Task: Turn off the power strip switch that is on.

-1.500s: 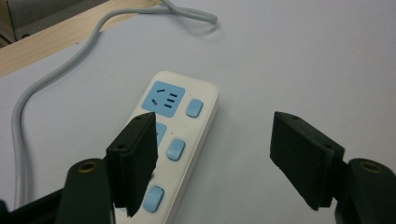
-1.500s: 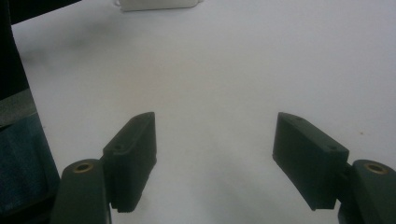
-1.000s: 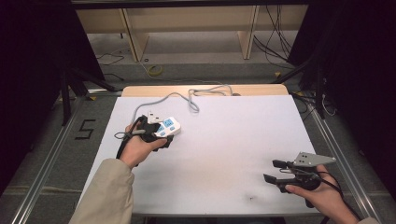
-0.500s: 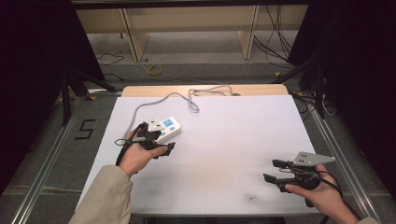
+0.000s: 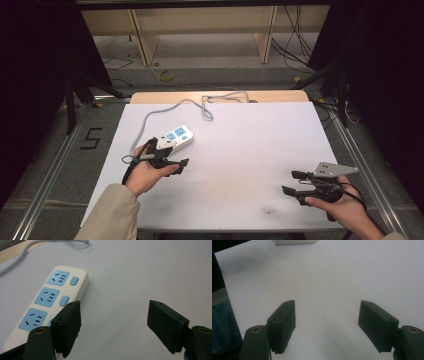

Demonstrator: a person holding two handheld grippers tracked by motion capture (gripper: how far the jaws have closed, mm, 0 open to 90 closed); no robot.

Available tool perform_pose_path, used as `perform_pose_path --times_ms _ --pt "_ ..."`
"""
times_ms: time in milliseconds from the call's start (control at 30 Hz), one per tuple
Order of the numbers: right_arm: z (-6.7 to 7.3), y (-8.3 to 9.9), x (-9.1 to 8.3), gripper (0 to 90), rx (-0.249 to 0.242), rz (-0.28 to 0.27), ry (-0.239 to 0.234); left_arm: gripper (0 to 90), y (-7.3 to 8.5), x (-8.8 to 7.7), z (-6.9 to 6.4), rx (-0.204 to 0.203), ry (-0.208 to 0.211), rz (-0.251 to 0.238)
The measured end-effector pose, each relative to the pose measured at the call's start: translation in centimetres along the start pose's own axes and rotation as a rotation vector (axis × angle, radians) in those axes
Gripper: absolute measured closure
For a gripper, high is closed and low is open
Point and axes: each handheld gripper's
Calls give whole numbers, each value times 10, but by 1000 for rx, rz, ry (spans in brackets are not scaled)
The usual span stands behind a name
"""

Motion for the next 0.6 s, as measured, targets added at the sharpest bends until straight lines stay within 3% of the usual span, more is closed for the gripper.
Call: perform_pose_path --times_ms 267,600 --pt "-1 0 1 305 1 0 -2 231 11 -6 -4 14 4 -21" --pt "-1 0 1 304 3 -1 -4 229 32 -18 -3 20 -20 -31"
Point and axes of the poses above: each handheld gripper's, and its own axes: x roughly forward along the jaws, y roughly out of its underside, z roughly to its left, and after that the axes turned 2 degrees about z, right-handed
